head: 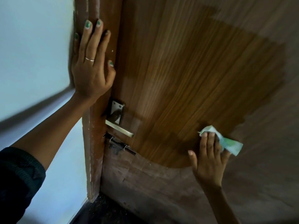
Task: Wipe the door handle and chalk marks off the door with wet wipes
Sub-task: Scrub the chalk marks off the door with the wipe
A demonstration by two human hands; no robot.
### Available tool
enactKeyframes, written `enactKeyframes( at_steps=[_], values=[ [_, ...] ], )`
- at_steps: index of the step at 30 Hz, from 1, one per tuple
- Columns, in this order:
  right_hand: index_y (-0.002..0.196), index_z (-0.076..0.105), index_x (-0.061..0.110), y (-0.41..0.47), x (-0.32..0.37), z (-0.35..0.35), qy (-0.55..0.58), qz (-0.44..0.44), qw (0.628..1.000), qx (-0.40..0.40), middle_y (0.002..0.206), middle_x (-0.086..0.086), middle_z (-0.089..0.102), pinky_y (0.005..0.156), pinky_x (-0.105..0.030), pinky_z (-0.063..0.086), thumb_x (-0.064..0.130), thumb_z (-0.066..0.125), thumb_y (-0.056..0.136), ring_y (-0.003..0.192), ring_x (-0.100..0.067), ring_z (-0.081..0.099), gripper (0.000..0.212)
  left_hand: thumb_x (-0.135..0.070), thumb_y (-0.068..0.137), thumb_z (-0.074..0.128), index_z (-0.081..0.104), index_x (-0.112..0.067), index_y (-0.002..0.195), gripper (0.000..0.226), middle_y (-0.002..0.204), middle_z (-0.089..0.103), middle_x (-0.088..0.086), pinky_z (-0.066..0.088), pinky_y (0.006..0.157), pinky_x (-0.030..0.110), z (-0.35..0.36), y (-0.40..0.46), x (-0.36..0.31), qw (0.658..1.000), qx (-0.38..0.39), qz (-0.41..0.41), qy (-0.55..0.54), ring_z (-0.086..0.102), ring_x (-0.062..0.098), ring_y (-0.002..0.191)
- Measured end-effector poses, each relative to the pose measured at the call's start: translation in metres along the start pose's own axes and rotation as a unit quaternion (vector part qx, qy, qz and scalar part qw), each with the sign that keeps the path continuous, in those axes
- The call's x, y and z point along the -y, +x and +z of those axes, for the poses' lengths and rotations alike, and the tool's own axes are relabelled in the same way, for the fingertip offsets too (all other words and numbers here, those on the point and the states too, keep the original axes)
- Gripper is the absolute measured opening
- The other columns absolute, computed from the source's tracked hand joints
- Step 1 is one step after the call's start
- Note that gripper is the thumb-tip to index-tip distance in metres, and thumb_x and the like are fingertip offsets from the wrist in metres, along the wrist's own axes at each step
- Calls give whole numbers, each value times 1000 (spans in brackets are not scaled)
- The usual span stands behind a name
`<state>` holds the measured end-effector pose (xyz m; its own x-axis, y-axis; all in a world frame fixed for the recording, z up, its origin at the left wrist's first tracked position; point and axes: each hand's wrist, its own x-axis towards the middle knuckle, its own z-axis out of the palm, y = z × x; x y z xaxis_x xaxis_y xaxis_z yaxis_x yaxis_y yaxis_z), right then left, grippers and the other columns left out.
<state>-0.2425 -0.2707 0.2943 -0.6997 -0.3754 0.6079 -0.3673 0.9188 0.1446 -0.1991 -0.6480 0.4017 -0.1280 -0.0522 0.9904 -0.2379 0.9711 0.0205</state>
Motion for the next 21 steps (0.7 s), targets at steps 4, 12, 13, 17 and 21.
enactKeyframes(
  at_steps=[4, 12, 13, 17, 21],
  values=[
    [151, 9, 11, 40, -11, -43, 14, 9, 996, -93, 156, -10, 14, 114, -46, 2, 55, 10, 97, 147, -18, 1, 70, -18, 92, 40, 37, -8, 144, 53, 149, 36, 15, 29, 114, 48, 1, -1, 0, 1000, -1, 0, -11, 27, 30, 141],
    [150, 2, 5, 127, -12, -133, 15, 16, 984, -177, 158, -18, 1, 115, -50, -8, 57, 9, 96, 147, -30, -4, 76, -17, 91, 43, 38, -9, 143, 53, 149, 37, 14, 29, 114, 46, 2, -2, 0, 1000, -8, -5, -17, 26, 27, 142],
    [150, 2, 4, 133, -6, -137, 17, 13, 984, -175, 158, -19, 0, 115, -50, -8, 59, 10, 96, 147, -31, -4, 77, -17, 91, 43, 38, -8, 143, 53, 149, 37, 14, 29, 114, 46, 2, -2, 1, 1000, -6, -6, -17, 26, 27, 142],
    [151, 8, 5, 154, 36, -142, 9, -25, 987, -159, 159, -14, 3, 116, -48, -7, 63, 15, 93, 147, -26, -2, 82, -18, 91, 43, 40, -7, 142, 52, 148, 39, 14, 24, 116, 42, 1, -1, 1, 1000, -7, -7, 0, 28, 27, 140],
    [151, 13, 8, 177, 89, -131, 7, -100, 985, -139, 160, -9, 8, 117, -47, -4, 67, 15, 91, 147, -22, 8, 84, -19, 90, 45, 43, -6, 140, 52, 146, 41, 14, 20, 117, 39, 2, -1, 0, 1000, -1, -10, 7, 30, 28, 140]
  ],
)
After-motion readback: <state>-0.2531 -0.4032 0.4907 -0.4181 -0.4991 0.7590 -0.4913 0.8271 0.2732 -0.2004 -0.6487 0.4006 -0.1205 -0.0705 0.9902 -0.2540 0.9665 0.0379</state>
